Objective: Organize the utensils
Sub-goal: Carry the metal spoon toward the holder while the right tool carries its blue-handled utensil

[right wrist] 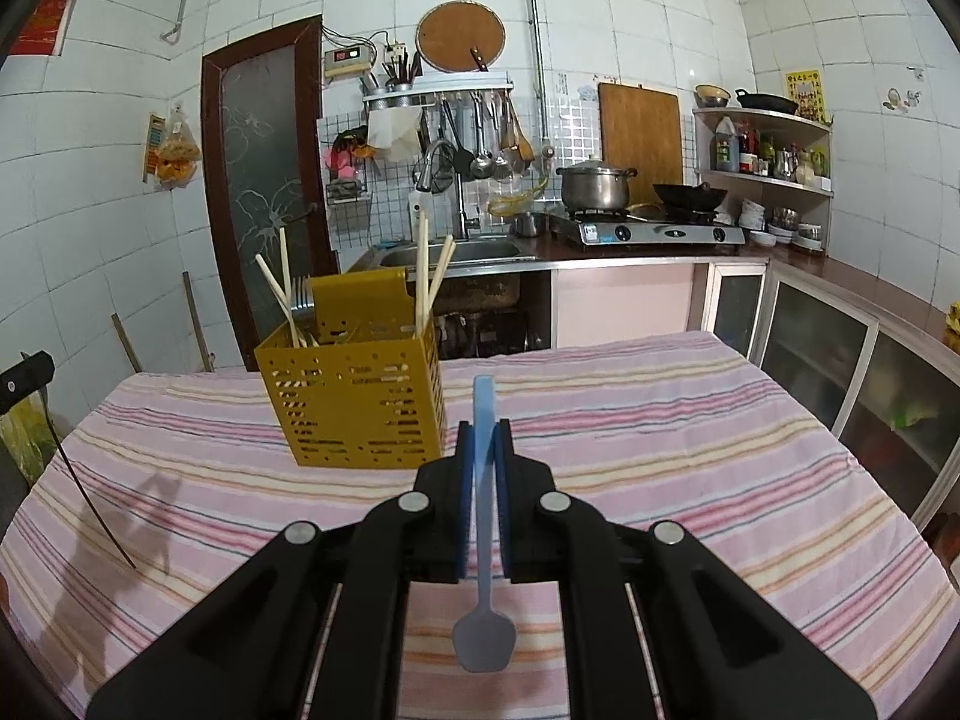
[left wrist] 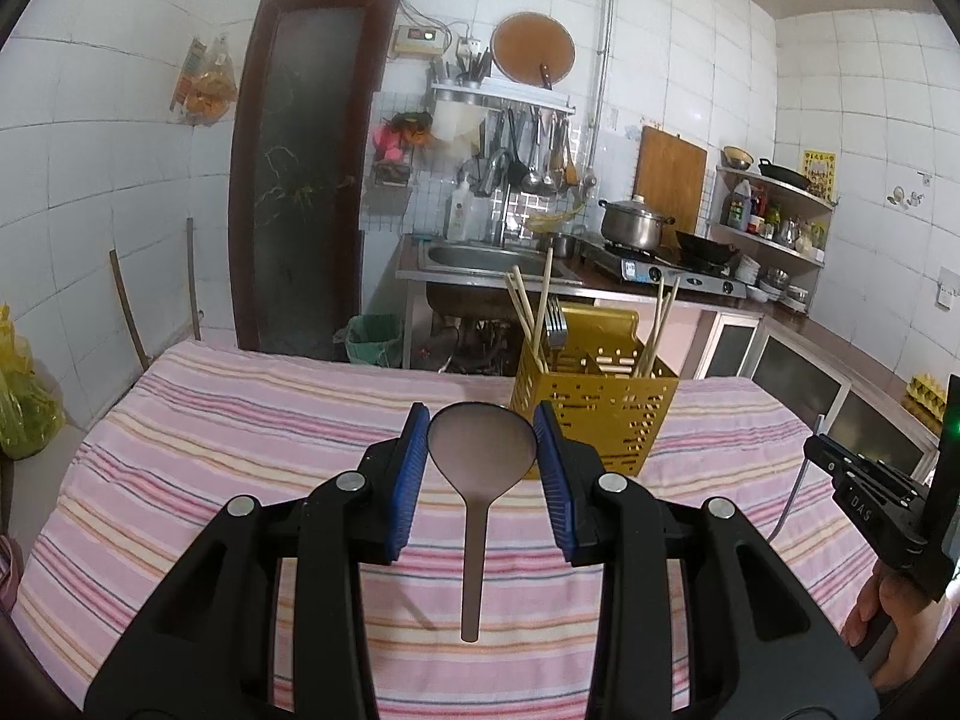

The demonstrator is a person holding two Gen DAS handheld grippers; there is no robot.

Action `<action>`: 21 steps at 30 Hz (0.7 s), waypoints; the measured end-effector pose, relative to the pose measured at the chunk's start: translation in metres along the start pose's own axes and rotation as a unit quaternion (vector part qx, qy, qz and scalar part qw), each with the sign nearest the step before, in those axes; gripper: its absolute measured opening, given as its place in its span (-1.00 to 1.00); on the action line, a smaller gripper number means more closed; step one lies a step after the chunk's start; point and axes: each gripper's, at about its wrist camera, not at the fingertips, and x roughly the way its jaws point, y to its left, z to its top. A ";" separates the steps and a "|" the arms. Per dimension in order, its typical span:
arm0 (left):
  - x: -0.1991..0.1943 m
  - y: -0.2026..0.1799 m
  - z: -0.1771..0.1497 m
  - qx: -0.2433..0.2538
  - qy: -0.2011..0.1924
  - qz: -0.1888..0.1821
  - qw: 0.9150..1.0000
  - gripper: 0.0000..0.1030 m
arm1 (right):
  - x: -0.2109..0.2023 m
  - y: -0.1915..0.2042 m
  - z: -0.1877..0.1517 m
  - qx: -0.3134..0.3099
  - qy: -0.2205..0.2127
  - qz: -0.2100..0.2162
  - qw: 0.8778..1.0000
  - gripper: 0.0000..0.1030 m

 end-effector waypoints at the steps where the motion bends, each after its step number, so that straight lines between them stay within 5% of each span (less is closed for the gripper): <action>1: 0.000 0.000 0.001 0.001 -0.002 0.000 1.000 -0.33 | 0.001 0.001 0.002 -0.002 -0.002 0.000 1.000 -0.86; 21: 0.014 -0.007 0.035 -0.003 -0.029 -0.018 0.999 -0.33 | 0.014 0.013 0.033 -0.010 -0.022 0.006 1.000 -0.86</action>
